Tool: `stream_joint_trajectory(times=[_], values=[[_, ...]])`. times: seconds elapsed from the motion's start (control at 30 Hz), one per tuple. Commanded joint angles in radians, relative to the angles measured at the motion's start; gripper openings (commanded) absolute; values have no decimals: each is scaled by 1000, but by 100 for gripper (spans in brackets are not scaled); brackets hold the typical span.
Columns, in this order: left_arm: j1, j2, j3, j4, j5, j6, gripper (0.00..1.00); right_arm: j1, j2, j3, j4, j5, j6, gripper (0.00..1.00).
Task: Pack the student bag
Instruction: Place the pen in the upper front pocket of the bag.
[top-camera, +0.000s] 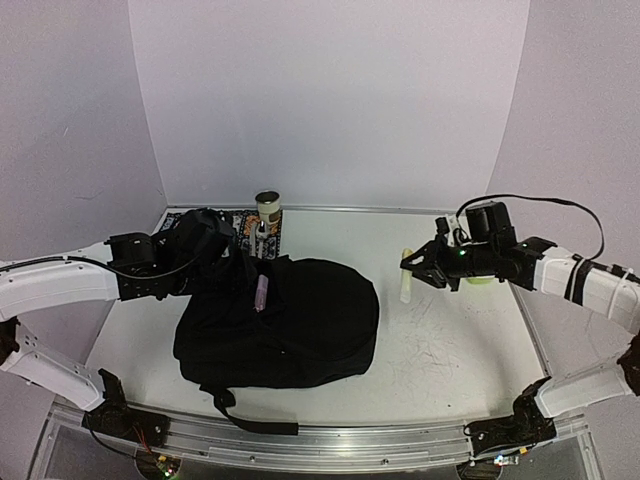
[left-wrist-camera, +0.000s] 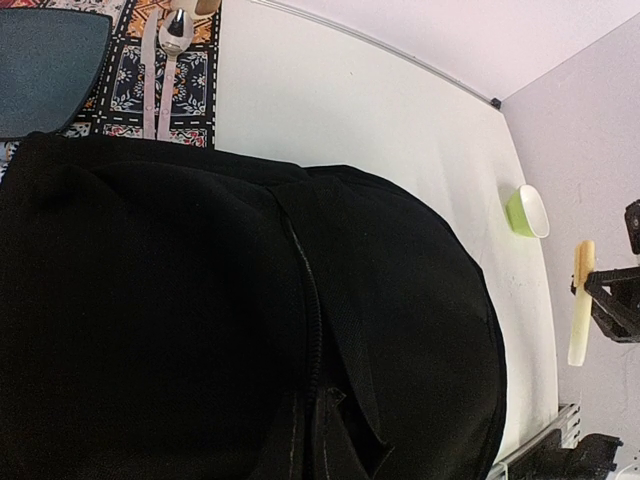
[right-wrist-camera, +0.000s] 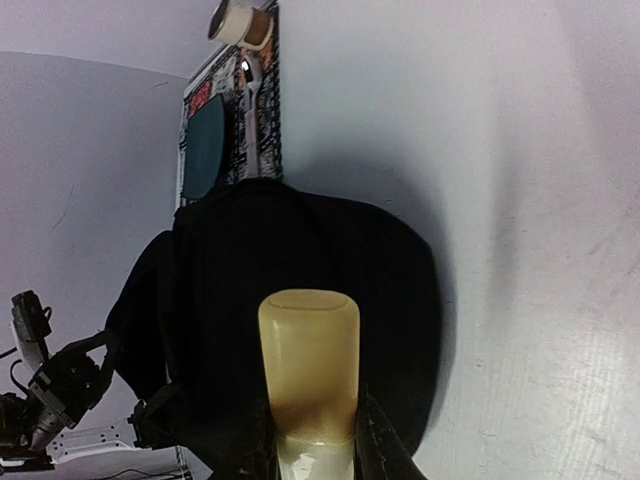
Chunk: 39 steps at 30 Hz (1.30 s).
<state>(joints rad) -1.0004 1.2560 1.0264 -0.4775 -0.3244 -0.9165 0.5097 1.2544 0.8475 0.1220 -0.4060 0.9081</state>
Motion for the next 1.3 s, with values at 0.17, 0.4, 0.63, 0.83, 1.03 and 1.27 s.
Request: stream_joint_trajectory(times=[0.17, 0.4, 0.63, 0.83, 1.03, 1.27], values=[[4, -17, 50, 70, 0, -8, 0, 274, 254, 233, 171, 129, 135, 0], [3, -40, 26, 75, 5, -24, 0, 399, 456, 424, 219, 167, 194, 0], [4, -41, 18, 77, 20, -36, 0, 441, 599, 598, 243, 171, 249, 0], [4, -37, 24, 84, 18, -31, 0, 483, 655, 623, 244, 170, 305, 0], [4, -35, 26, 92, 1, -29, 0, 528, 688, 635, 239, 152, 323, 0], [4, -30, 27, 99, 2, -29, 0, 545, 698, 629, 235, 126, 326, 0]])
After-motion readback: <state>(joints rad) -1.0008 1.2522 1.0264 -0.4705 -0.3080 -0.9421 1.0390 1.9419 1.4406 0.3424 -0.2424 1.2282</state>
